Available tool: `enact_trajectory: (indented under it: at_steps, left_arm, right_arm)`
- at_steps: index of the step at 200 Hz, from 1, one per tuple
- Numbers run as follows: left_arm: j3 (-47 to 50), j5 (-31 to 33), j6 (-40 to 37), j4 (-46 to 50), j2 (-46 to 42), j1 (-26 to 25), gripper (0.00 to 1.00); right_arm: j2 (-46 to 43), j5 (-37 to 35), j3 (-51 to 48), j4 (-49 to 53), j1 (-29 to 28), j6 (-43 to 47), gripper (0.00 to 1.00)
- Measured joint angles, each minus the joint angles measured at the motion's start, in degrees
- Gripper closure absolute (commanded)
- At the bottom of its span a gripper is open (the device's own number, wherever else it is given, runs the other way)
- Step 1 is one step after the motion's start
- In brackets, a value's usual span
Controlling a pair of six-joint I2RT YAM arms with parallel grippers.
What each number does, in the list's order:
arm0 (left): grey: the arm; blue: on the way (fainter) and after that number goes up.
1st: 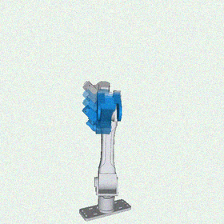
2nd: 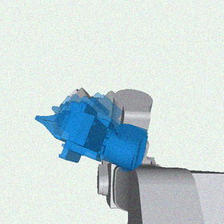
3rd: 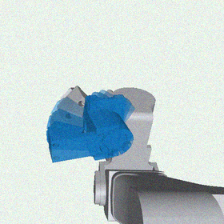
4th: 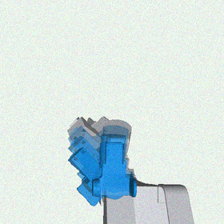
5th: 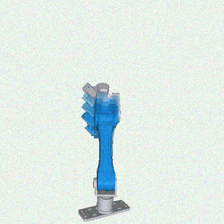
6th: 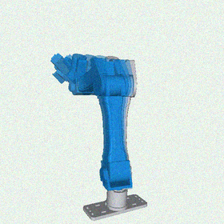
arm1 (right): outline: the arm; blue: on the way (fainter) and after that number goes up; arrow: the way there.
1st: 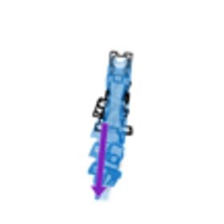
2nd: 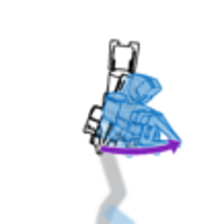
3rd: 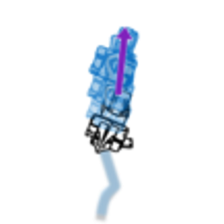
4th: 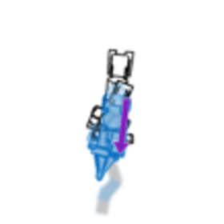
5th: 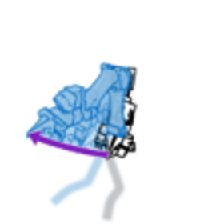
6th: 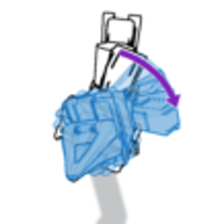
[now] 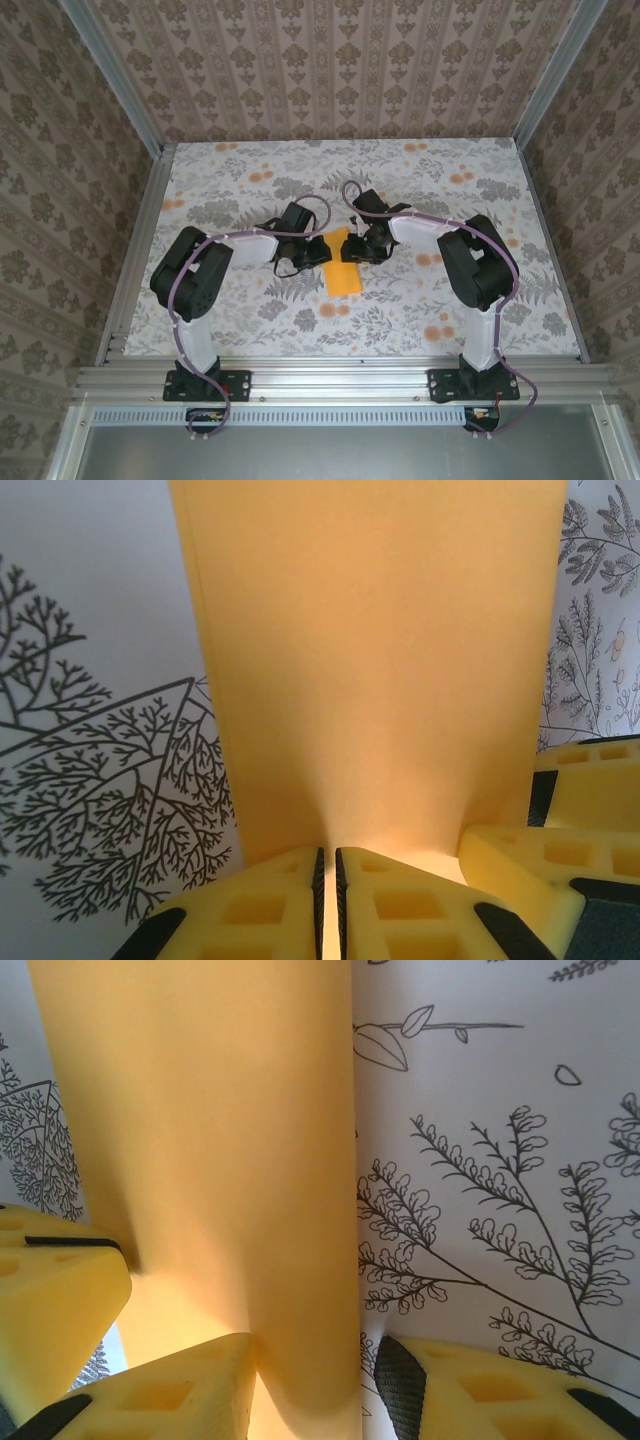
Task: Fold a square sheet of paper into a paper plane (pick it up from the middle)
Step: Hold the square sheet of paper at the center of the table.
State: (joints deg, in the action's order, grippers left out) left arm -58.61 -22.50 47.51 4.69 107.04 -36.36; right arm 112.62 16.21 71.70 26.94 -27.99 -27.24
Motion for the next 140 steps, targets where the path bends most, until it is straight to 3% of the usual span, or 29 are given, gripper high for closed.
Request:
enact_trajectory:
  at_steps: [140]
  left_arm:
    - [-1.5,0.6,-1.0,2.2,1.0,-0.4,0.87]
  right_arm:
    - [0.2,0.1,0.3,0.2,0.1,-0.4,0.56]
